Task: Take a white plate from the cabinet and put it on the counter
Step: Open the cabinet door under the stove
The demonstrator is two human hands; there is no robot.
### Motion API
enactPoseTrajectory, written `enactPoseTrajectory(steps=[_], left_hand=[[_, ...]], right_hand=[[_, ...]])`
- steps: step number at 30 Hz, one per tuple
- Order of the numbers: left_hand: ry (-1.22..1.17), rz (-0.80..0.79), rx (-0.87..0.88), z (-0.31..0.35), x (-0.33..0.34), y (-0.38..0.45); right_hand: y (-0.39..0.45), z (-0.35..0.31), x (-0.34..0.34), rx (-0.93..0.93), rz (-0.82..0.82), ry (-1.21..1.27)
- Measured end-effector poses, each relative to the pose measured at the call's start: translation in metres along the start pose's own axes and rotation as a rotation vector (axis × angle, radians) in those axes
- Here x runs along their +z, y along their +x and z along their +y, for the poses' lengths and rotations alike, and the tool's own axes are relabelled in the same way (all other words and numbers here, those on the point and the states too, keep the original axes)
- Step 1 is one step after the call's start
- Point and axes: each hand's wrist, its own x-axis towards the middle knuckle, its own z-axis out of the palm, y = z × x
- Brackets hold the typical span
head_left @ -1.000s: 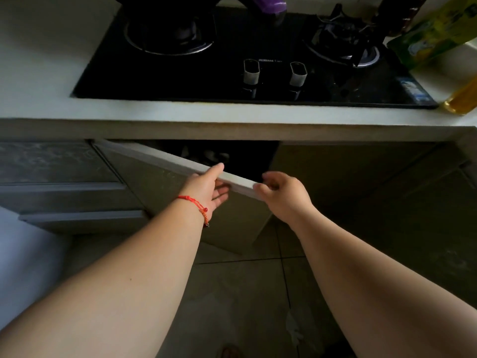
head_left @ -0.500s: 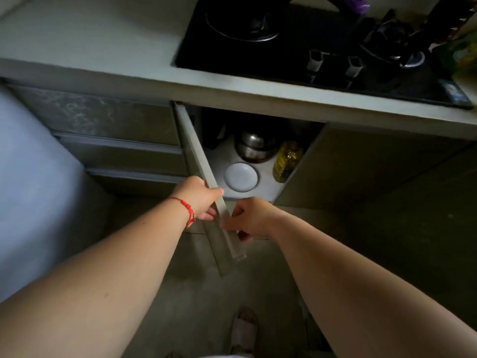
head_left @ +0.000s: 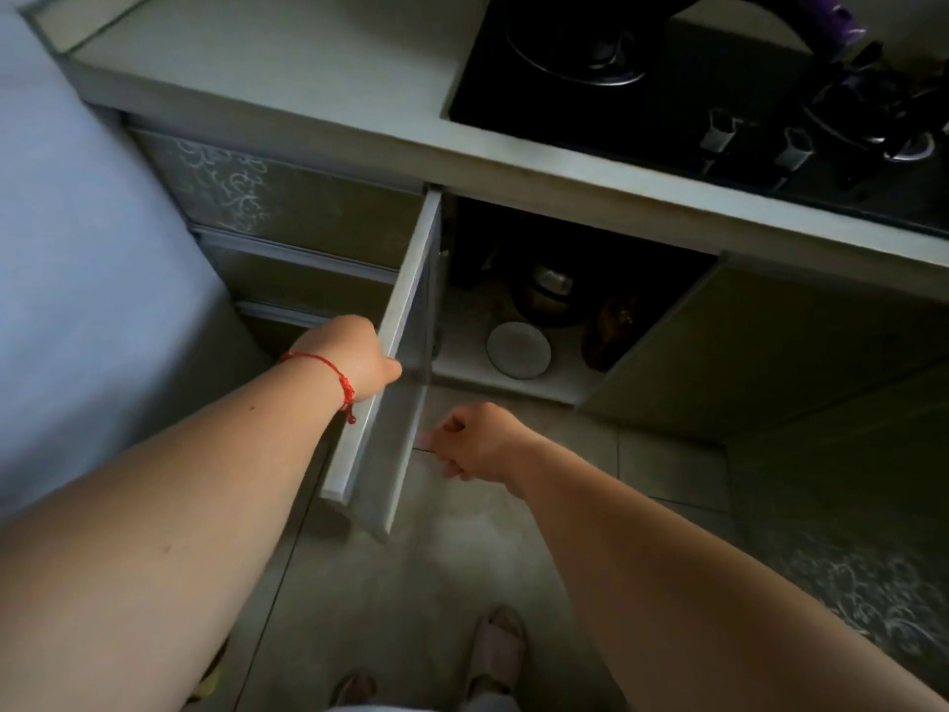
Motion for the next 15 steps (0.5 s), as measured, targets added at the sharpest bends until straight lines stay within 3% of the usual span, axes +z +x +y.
enactPoseTrajectory(steps=[4,8,15], left_hand=[[0.072,0.006,-0.065,0.000,-0.008,0.004],[0.147,0.118,-0.167,0.014,-0.005,0.015],[0.116,0.235,-0.279,0.045,0.007,0.041]], right_hand=[[0.010,0.013,-0.022,0.036,0.033,0.048],[0.027,0.030,-0.050,0.058,0.075,0.036],[0.069,0.075,-0.107,0.131,0.097,0.086]])
